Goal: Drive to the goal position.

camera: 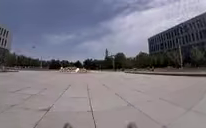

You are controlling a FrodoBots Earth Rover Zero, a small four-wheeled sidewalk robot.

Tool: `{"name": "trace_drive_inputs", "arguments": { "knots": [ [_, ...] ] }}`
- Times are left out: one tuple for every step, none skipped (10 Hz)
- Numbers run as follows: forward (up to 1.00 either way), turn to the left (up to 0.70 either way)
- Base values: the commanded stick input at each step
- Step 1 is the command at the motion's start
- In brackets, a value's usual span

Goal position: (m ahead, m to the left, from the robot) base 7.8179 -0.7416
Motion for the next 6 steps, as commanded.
{"name": "trace_drive_inputs", "arguments": {
  "knots": [
    [0.45, 0.0],
    [0.45, 0.0],
    [0.45, 0.0],
    [0.45, 0.0],
    [0.45, 0.0],
    [0.45, 0.0]
  ]
}}
